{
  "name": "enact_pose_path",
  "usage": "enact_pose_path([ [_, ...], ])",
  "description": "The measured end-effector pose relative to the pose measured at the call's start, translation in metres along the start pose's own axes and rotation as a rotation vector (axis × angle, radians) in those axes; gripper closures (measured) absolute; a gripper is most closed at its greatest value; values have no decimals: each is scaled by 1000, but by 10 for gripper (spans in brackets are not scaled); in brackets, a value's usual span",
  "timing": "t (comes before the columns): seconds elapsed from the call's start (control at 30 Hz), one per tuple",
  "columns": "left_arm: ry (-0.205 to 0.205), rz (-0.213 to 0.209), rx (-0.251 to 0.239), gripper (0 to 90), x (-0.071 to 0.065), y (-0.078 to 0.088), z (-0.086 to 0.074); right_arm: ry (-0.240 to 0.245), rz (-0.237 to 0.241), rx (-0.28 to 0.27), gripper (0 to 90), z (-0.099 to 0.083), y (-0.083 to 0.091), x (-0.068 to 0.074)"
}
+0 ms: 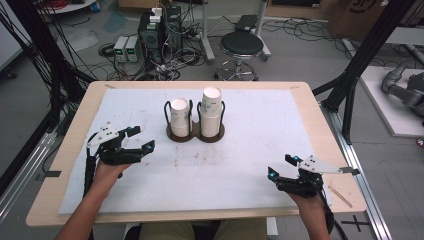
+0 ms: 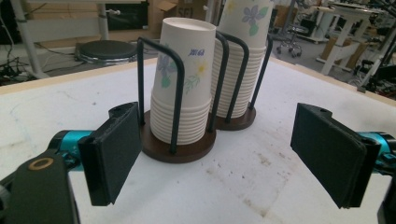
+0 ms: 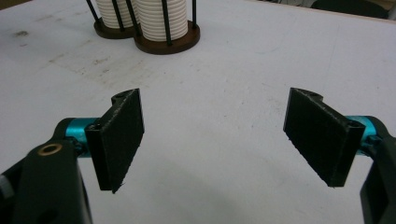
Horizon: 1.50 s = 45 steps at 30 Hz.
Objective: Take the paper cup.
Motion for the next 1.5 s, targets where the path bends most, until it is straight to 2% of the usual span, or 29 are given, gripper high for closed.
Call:
enact_pose_path([
  [0.1,-9,-18,0,165,0,-9,14,2,1,0,208,1,-1,1],
  [0.13,-9,-18,0,165,0,-9,14,7,0,-1,208,1,-1,1],
  [0.3,-21,-35,-1,166,4,-24,40,8,7,0,208,2,-2,3],
  [0.4,-41,-47,23,166,7,-38,53,11,8,2,208,2,-3,5],
  [0.7,-43,-54,52,165,16,-68,72,4,7,-1,208,2,-1,2],
  [0.8,-48,-57,75,165,16,-85,78,2,7,2,208,1,-2,2],
  [0.97,-45,-59,87,166,15,-100,79,6,7,0,208,2,-1,2],
  [1.03,-36,-59,100,166,16,-106,74,5,7,-2,208,2,-1,2],
  [1.17,-46,-48,143,166,15,-117,63,1,6,-3,208,1,0,1],
  [1.37,-40,-32,173,167,18,-126,54,1,12,0,208,1,-1,1],
  [1.5,-55,-23,188,183,19,-130,49,-6,14,1,208,1,-1,1],
])
Point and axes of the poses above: each handheld gripper's, and its own axes: y roughly backward along the jaws, z roughly out of its top, x roughly to its left, the point moved 9 cm from there along -y, roughly forward along the jaws, and after that the axes turned 5 degrees about -x, right-handed, at the moved point
